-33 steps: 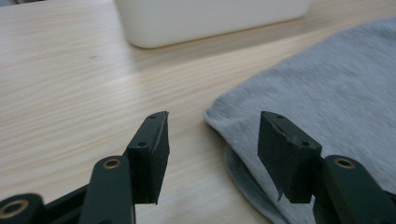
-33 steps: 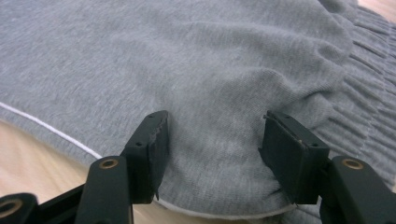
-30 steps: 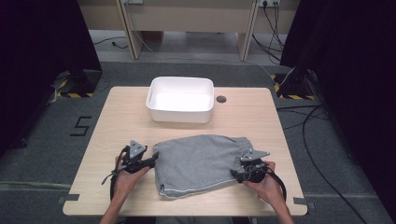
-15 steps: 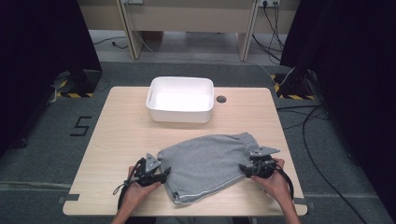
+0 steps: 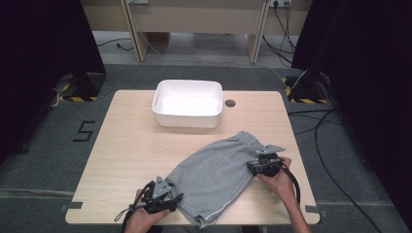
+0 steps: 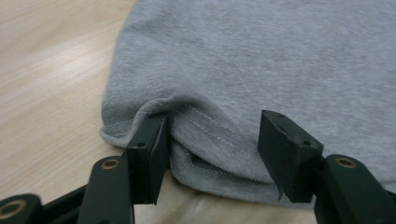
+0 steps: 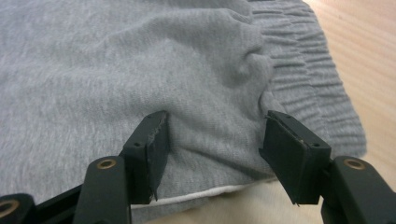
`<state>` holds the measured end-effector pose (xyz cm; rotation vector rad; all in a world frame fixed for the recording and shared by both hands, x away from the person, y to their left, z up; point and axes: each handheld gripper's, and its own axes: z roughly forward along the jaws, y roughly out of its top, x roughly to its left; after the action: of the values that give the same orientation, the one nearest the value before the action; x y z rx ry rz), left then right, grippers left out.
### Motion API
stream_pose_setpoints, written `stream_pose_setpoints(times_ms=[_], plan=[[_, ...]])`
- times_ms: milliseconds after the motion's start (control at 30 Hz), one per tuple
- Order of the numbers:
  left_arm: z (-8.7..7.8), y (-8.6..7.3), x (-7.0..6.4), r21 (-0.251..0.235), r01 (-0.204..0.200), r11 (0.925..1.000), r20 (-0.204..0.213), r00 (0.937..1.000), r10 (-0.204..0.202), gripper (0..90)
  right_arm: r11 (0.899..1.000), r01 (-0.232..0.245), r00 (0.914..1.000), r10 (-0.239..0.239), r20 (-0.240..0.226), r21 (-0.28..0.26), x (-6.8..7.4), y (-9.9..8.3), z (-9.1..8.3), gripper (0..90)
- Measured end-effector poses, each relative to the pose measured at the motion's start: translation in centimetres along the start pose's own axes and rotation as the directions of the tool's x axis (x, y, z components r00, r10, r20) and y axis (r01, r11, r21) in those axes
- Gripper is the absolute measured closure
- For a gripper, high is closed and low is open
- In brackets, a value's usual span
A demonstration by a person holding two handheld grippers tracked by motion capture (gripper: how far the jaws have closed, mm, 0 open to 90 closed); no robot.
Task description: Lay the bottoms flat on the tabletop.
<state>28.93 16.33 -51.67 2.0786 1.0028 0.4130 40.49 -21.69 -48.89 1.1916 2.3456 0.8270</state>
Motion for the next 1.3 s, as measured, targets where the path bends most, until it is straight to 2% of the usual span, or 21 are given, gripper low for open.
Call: stream_pose_setpoints(times_ms=[67, 167, 233, 300, 333, 400, 467, 567, 633, 667, 767, 833, 900, 967, 1133, 1200, 1300], plan=[[0.1, -0.1, 0.1, 0.000, 0.023, 0.9997, 0.029, 0.9993, -0.023, 42.0, 1.000, 0.004, 1.0000, -0.004, 0.009, 0.001, -0.2, 0.6, 0.5, 39.8], [-0.1, 0.0, -0.1, 0.011, 0.020, 0.9997, 0.044, 0.9988, -0.021, 41.6, 1.000, -0.005, 0.9998, 0.005, 0.021, -0.010, -0.4, 1.2, 1.2, 38.6], [-0.2, 0.2, -0.2, 0.007, 0.009, 0.9999, 0.047, 0.9988, -0.009, 39.1, 1.000, -0.007, 0.9989, 0.007, 0.045, -0.006, -0.1, 1.5, 1.1, 37.3], [-0.6, 0.4, -0.1, -0.017, 0.005, 0.9998, 0.043, 0.9991, -0.004, 38.3, 1.000, -0.004, 0.9984, 0.005, 0.056, -0.026, 0.3, 1.7, 0.7, 37.2], [-0.9, 0.6, 0.2, -0.044, 0.020, 0.9988, 0.038, 0.9991, -0.018, 38.2, 0.999, -0.011, 0.9990, 0.012, 0.043, -0.033, 0.7, 1.7, 0.4, 37.1], [-1.7, 0.9, 1.0, -0.102, 0.044, 0.9938, 0.040, 0.9984, -0.040, 38.3, 0.999, 0.007, 0.9999, -0.007, 0.010, -0.045, 1.5, 1.8, -0.1, 37.1], [-2.6, 1.1, 2.1, -0.151, 0.076, 0.9856, 0.033, 0.9969, -0.072, 38.4, 0.998, 0.015, 0.9998, -0.016, -0.013, -0.055, 2.4, 1.7, -0.5, 37.0], [-3.7, 1.3, 4.2, -0.181, 0.128, 0.9750, -0.020, 0.9908, -0.134, 37.3, 0.998, 0.010, 0.9984, -0.014, -0.056, -0.064, 3.5, 1.7, -0.8, 36.7], [-4.2, 1.1, 5.6, -0.194, 0.165, 0.9670, -0.026, 0.9845, -0.174, 37.0, 0.998, 0.016, 0.9967, -0.021, -0.078, -0.066, 4.3, 1.7, -0.9, 36.5], [-4.3, 1.0, 6.3, -0.195, 0.185, 0.9633, -0.036, 0.9800, -0.196, 37.0, 0.998, 0.026, 0.9961, -0.031, -0.083, -0.064, 4.8, 1.8, -0.9, 36.4], [-4.1, 0.2, 8.1, -0.167, 0.209, 0.9635, -0.106, 0.9678, -0.228, 37.0, 0.996, 0.050, 0.9933, -0.057, -0.101, -0.072, 6.0, 2.1, -0.8, 36.3], [-3.9, -0.3, 9.0, -0.158, 0.233, 0.9595, -0.116, 0.9605, -0.253, 37.2, 0.996, 0.063, 0.9914, -0.070, -0.111, -0.071, 6.7, 2.3, -0.7, 36.2], [-3.7, -0.6, 9.6, -0.148, 0.232, 0.9613, -0.163, 0.9530, -0.255, 37.1, 0.995, 0.076, 0.9892, -0.084, -0.120, -0.069, 7.3, 2.5, -0.5, 36.1], [-3.7, -0.7, 9.9, -0.131, 0.213, 0.9682, -0.203, 0.9503, -0.237, 36.7, 0.994, 0.081, 0.9876, -0.090, -0.128, -0.070, 7.8, 2.6, -0.3, 36.0], [-3.3, -0.8, 10.6, -0.112, 0.228, 0.9671, -0.219, 0.9437, -0.248, 33.7, 0.993, 0.080, 0.9839, -0.092, -0.153, -0.087, 9.2, 3.1, -0.3, 36.0], [-3.0, -1.0, 10.8, -0.090, 0.231, 0.9687, -0.223, 0.9433, -0.246, 32.1, 0.991, 0.091, 0.9808, -0.106, -0.164, -0.096, 9.9, 3.5, -0.2, 35.6], [-2.1, -1.8, 11.1, -0.045, 0.225, 0.9733, -0.255, 0.9394, -0.229, 30.3, 0.990, 0.099, 0.9759, -0.116, -0.185, -0.099, 11.3, 4.1, 0.1, 34.7]])
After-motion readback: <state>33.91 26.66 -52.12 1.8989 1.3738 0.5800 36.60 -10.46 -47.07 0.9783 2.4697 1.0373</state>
